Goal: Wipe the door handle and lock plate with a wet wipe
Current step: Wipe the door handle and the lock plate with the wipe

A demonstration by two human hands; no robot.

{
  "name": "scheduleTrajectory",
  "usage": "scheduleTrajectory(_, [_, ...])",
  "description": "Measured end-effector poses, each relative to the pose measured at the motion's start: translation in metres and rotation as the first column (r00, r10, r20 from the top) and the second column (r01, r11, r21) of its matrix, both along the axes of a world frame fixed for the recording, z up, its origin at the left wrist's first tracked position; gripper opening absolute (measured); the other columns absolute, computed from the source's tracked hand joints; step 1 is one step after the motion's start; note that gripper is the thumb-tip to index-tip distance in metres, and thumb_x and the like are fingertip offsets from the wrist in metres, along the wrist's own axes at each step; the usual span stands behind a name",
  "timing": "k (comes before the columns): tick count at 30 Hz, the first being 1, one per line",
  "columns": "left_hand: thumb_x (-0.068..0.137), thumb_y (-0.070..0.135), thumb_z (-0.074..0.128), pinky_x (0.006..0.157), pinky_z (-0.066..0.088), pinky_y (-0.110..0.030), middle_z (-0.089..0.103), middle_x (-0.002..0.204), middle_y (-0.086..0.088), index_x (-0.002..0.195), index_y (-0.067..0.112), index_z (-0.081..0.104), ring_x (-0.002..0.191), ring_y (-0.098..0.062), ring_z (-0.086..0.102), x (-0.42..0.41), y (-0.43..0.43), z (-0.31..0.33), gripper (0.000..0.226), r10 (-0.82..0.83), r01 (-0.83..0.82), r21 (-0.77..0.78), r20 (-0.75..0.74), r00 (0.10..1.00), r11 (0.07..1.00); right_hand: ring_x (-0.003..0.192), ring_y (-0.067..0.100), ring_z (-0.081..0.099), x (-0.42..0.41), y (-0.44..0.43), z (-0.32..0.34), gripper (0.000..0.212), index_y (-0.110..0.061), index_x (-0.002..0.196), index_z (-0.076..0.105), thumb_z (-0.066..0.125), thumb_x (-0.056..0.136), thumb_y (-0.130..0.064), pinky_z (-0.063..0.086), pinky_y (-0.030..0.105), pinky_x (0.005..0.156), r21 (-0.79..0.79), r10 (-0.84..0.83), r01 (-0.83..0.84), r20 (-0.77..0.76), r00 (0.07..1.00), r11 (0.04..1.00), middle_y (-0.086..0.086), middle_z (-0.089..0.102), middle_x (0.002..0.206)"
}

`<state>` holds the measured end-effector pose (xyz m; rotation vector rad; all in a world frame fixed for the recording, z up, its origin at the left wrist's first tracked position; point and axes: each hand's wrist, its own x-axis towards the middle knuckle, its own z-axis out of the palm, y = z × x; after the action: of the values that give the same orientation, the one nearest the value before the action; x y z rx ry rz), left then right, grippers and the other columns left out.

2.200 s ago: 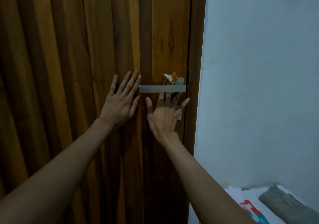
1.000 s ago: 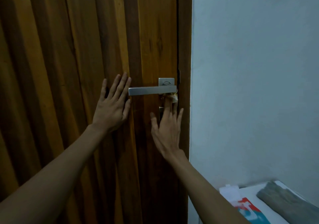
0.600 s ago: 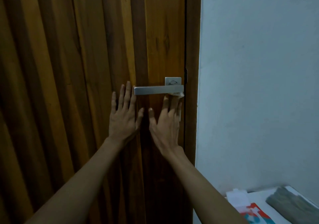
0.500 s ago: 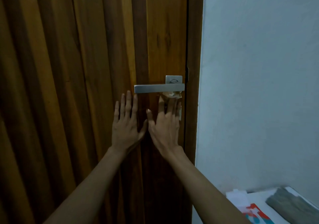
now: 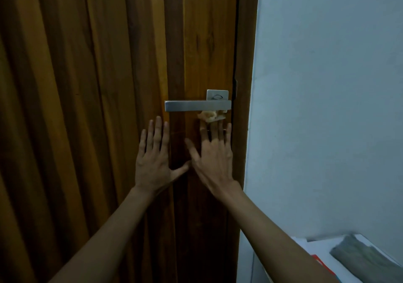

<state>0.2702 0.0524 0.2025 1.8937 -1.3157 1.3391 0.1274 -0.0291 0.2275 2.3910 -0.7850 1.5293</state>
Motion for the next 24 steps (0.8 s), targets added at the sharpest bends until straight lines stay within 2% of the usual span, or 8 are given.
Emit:
scheduleTrajectory(4, [0.082,0.084,0.032,0.125,0.009,-0.047,0.0,0.165,-0.017,0.155,0.002,0.008,0.154,-0.031,0.005,-0.003,0.002,0.001,0.113,-0.011,0.011,-0.006,-0.011,1.0,1.0,0.151,0.015,0.001,-0.011,-0.007,-0.004,0.07,-0.012,0.154,0.016,0.039,0.101,-0.051,-0.006,0.041,0.123,0.025,0.087,-0.09,0.089,0.992,0.996,0.007,0.017,0.162])
scheduleTrajectory(8, [0.082,0.083,0.034,0.125,0.008,-0.047,0.001,0.165,-0.017,0.156,0.002,0.01,0.154,-0.029,0.003,-0.002,0.001,0.001,0.112,-0.031,0.031,-0.01,-0.024,0.999,0.999,0.151,0.013,0.0,-0.014,-0.007,-0.004,0.069,-0.013,0.154,0.016,0.043,0.1,-0.047,0.0,0.038,0.124,0.077,0.186,-0.197,0.137,0.973,0.977,0.002,0.012,0.162])
scheduleTrajectory(10, [0.083,0.08,0.036,0.125,0.009,-0.047,0.004,0.165,-0.017,0.156,0.003,0.011,0.154,-0.029,0.005,-0.002,0.001,0.002,0.109,-0.065,0.064,-0.024,-0.034,0.997,0.998,0.15,0.02,0.016,-0.014,-0.007,-0.002,0.064,-0.012,0.15,0.026,0.045,0.098,-0.044,0.011,0.042,0.124,0.168,0.267,-0.31,0.236,0.934,0.936,0.007,0.028,0.158])
scheduleTrajectory(12, [0.085,0.075,0.037,0.12,0.016,-0.046,0.013,0.162,-0.016,0.154,0.005,0.017,0.15,-0.031,0.016,-0.003,0.004,0.007,0.1,-0.086,0.085,-0.081,-0.01,0.996,0.993,0.146,0.024,0.027,-0.016,-0.007,0.002,0.061,-0.01,0.146,0.031,0.048,0.097,-0.042,0.022,0.048,0.121,0.179,0.295,-0.358,0.301,0.907,0.917,0.009,0.038,0.152])
scheduleTrajectory(15, [0.085,0.072,0.041,0.111,0.025,-0.047,0.023,0.152,-0.016,0.149,0.008,0.022,0.141,-0.032,0.027,-0.006,0.004,0.032,0.092,-0.104,0.104,-0.205,0.011,0.995,0.973,0.151,0.023,0.012,-0.016,-0.013,0.011,0.065,-0.01,0.151,0.026,0.049,0.098,-0.039,0.009,0.041,0.124,0.093,0.215,-0.239,0.217,0.952,0.967,0.011,0.025,0.159])
scheduleTrajectory(18, [0.084,0.076,0.041,0.123,0.011,-0.046,0.011,0.162,-0.017,0.154,0.005,0.011,0.152,-0.028,0.008,-0.01,-0.007,0.06,0.104,-0.129,0.114,-0.219,-0.057,0.99,0.969,0.151,0.026,0.009,-0.022,-0.022,0.019,0.066,-0.004,0.146,0.037,0.051,0.095,-0.044,0.0,0.038,0.124,0.025,0.109,-0.113,0.115,0.987,0.993,0.016,0.026,0.158])
scheduleTrajectory(21, [0.083,0.079,0.039,0.124,0.004,-0.049,0.005,0.164,-0.019,0.156,0.004,0.006,0.153,-0.025,-0.006,-0.011,-0.021,0.066,0.109,-0.071,0.056,-0.182,-0.076,0.995,0.982,0.152,0.026,-0.001,-0.035,-0.038,0.028,0.084,-0.007,0.153,0.024,0.05,0.091,-0.057,-0.002,0.046,0.124,-0.057,0.074,-0.073,0.016,0.997,0.996,0.011,0.014,0.163])
scheduleTrajectory(24, [0.084,0.076,0.042,0.124,0.007,-0.051,0.007,0.164,-0.02,0.156,0.002,0.009,0.153,-0.027,-0.002,-0.008,-0.025,0.062,0.108,-0.055,0.042,-0.212,-0.06,0.997,0.976,0.152,0.027,-0.009,-0.05,-0.051,0.052,0.094,-0.011,0.156,0.015,0.044,0.088,-0.069,-0.001,0.052,0.122,-0.154,0.045,-0.058,-0.083,0.996,0.986,0.007,0.009,0.164])
